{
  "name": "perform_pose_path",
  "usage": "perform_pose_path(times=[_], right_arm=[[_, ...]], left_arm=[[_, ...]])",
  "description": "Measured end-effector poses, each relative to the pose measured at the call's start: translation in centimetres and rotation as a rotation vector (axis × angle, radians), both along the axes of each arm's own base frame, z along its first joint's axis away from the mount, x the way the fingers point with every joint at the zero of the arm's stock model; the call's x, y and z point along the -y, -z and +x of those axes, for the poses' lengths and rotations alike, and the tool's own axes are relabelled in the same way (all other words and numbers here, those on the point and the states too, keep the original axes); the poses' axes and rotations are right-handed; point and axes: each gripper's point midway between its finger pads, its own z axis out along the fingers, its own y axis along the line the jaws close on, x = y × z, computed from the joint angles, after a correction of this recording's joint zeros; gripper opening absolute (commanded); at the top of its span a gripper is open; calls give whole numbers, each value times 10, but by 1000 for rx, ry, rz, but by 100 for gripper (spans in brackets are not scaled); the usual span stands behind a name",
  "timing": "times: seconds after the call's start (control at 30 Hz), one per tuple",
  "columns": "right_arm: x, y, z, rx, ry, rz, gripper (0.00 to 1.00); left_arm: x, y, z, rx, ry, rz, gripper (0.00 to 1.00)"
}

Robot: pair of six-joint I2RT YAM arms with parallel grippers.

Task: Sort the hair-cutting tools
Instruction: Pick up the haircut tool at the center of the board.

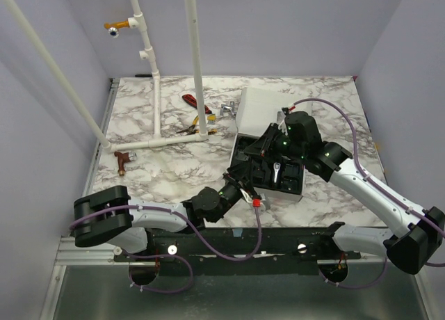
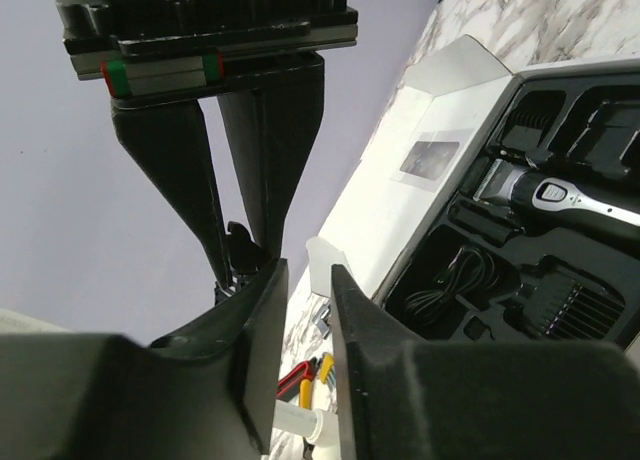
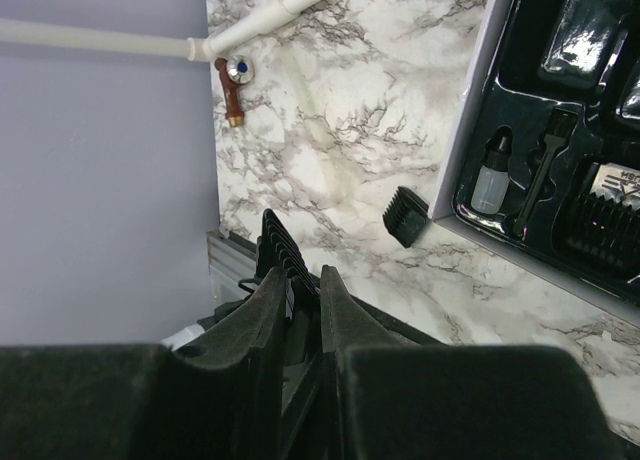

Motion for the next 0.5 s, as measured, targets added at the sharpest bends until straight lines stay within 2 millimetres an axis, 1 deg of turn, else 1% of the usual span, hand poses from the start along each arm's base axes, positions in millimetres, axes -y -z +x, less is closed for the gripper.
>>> perform_pose_path(times=[0.1,0.17,0.2,0.33,0.37,0.4,0.5], right_arm=[[1,4,-2,-9,0,-2,1],[1,5,-2,-13,-2,-2,1],[1,5,-3,-14,-4,-2,1],[0,5,-3,-13,-5,-1,1],[0,4,-2,-10,-5,2,2],[-1,3,-2,-7,-6,5,9],[-2,1,-1,1,-11,14,45]], left_arm=[[1,2,3,21,-20,16,15],[0,2,5,37,-32,18,7],[0,2,6,45,-38,21,0],[-2,-2,9,70,-64,14,0],[-3,-3,9,74,-67,11,0],[-3,-4,9,77,-69,6,0],[-4,-6,9,79,-75,-1,0]])
